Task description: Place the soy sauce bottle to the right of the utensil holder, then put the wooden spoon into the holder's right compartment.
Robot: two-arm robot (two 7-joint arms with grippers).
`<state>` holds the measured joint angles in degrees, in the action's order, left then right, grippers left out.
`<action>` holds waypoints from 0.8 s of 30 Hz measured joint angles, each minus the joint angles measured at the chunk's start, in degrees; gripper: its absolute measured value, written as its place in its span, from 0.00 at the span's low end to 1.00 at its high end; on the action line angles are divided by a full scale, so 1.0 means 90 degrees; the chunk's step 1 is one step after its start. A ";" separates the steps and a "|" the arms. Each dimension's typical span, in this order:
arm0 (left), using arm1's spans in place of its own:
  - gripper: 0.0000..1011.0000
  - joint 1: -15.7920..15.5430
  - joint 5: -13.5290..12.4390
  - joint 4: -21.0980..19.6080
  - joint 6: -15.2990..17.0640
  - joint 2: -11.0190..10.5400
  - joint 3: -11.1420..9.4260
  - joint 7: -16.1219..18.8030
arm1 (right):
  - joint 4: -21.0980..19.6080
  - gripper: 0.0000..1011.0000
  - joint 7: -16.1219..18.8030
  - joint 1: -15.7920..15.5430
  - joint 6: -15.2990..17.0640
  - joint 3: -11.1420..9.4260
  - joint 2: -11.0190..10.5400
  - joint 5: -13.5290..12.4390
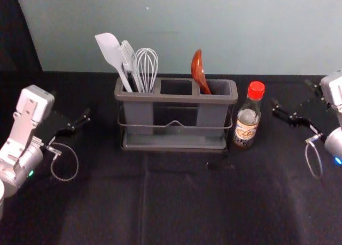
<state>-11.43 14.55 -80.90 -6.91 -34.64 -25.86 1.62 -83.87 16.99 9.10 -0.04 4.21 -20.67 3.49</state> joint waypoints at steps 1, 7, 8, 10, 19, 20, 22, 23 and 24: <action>0.99 0.0000 0.0000 0.0000 0.0000 0.0000 0.0000 0.0000 | 0.0098 0.99 0.0022 0.0102 -0.0020 0.0052 -0.0001 -0.0022; 0.99 0.0000 0.0000 0.0000 0.0000 0.0000 0.0000 0.0000 | 0.0301 0.99 0.0014 0.0353 -0.0054 0.0183 0.0019 -0.0053; 0.99 0.0000 0.0000 0.0000 0.0000 0.0000 0.0000 0.0000 | 0.0314 0.99 0.0004 0.0370 -0.0055 0.0195 0.0023 -0.0058; 0.99 0.0000 0.0000 0.0000 0.0000 0.0000 0.0000 0.0000 | 0.0339 0.99 -0.0017 0.0406 -0.0057 0.0230 0.0032 -0.0081; 0.99 0.0000 0.0000 0.0000 0.0000 0.0000 0.0000 0.0000 | 0.0308 0.99 -0.0054 0.0391 -0.0066 0.0256 0.0032 -0.0130; 0.99 0.0000 0.0000 0.0000 0.0000 0.0000 0.0000 0.0000 | 0.0308 0.99 -0.0054 0.0392 -0.0066 0.0255 0.0032 -0.0130; 0.99 0.0000 0.0000 0.0000 0.0000 0.0000 0.0000 0.0000 | 0.0310 0.99 -0.0054 0.0394 -0.0066 0.0254 0.0032 -0.0129; 0.99 0.0000 0.0000 0.0000 0.0000 0.0000 0.0000 0.0000 | 0.0310 0.99 -0.0054 0.0394 -0.0066 0.0254 0.0032 -0.0129; 0.99 0.0000 0.0000 0.0000 0.0000 0.0000 0.0000 0.0000 | 0.0310 0.99 -0.0054 0.0395 -0.0066 0.0253 0.0032 -0.0128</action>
<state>-11.43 14.55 -80.90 -6.91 -34.65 -25.86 1.62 -81.08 16.50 12.66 -0.63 6.49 -20.38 2.34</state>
